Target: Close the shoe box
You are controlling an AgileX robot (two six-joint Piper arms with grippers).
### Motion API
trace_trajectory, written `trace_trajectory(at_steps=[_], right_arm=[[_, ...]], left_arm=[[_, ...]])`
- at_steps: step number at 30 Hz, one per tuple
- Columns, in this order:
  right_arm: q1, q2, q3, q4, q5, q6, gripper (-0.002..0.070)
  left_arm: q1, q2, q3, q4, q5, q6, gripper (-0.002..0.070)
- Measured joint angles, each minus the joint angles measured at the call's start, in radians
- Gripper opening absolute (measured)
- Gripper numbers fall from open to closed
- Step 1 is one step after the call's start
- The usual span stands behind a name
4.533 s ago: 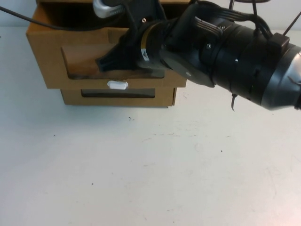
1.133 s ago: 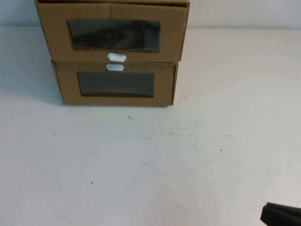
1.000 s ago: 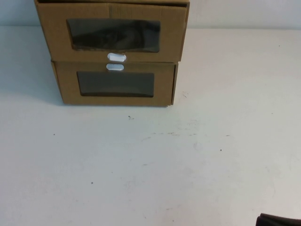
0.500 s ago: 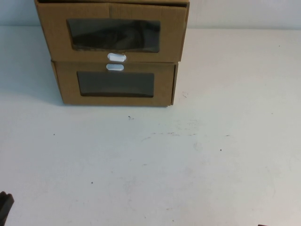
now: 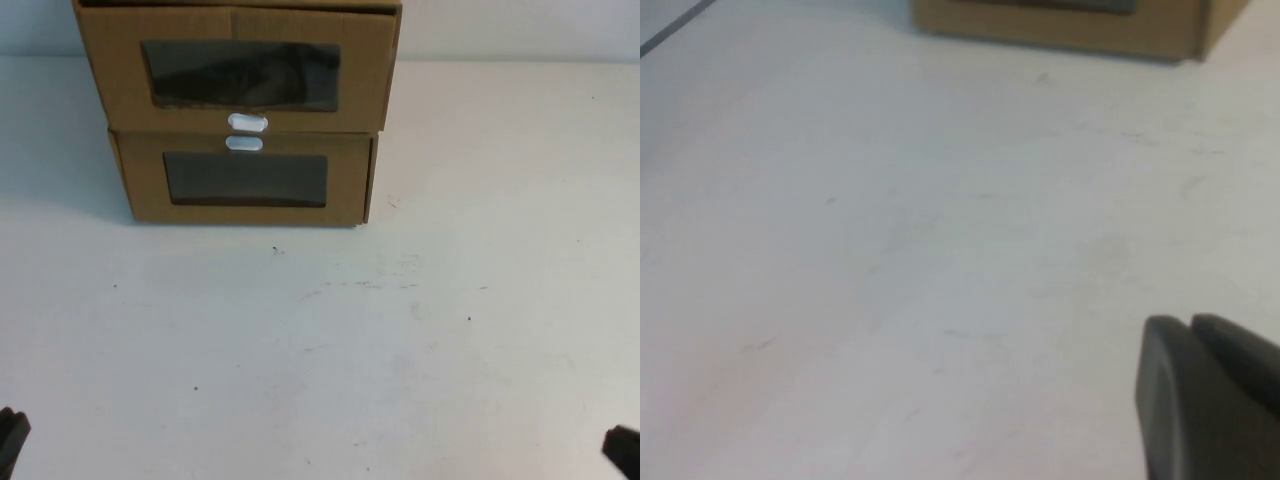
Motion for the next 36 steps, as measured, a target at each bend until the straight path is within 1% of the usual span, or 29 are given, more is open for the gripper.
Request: trace_trajectory(at_steps=[7,9,12,16,22,26,27,29,31,32,34,36], right_arm=[[-0.451,-0.124,0.0,-0.007,0.032,0.0,-0.0011],[-0.544,-0.182,0.0,-0.007,0.065,0.0,-0.0011],[-0.619,-0.268,0.002,-0.008,0.119,0.0,-0.0011],[-0.652,-0.295,0.034,-0.026,0.111,0.0,-0.0011],[-0.652,-0.297,0.059,-0.029,0.076,0.0,-0.0011],[-0.652,-0.297,0.059,-0.064,0.051,-0.013,-0.0011],[-0.652,-0.297,0.059,-0.046,0.049,-0.049,-0.0011],[-0.652,-0.297,0.059,0.057,0.048,-0.188,-0.0011],[-0.652,-0.297,0.064,0.213,0.042,-0.382,-0.0011],[-0.652,-0.297,0.076,0.273,0.023,-0.441,-0.0011],[-0.652,-0.297,0.115,0.338,-0.027,-0.512,-0.0011],[-0.652,-0.297,0.132,0.371,-0.03,-0.54,-0.0011]], left_arm=[[0.0,0.0,0.0,0.0,0.0,0.0,-0.0002],[0.0,0.0,0.0,0.0,0.0,0.0,-0.0002],[0.0,0.0,0.0,0.0,0.0,0.0,-0.0002],[0.0,-0.001,0.0,0.0,0.0,0.0,-0.0002],[0.0,-0.001,0.0,0.0,0.0,0.0,-0.0002],[0.0,-0.001,0.0,0.0,0.0,0.0,-0.0002],[0.0,-0.001,0.0,0.0,0.0,0.0,-0.0002],[0.0,-0.001,0.0,0.0,0.0,0.0,-0.0002],[0.0,-0.001,0.0,0.0,0.0,0.0,-0.0002],[0.0,-0.001,0.0,0.0,0.0,0.0,-0.0002],[0.0,-0.001,0.0,0.0,0.0,0.0,-0.0002],[0.0,-0.001,0.0,0.0,0.0,0.0,-0.0002]])
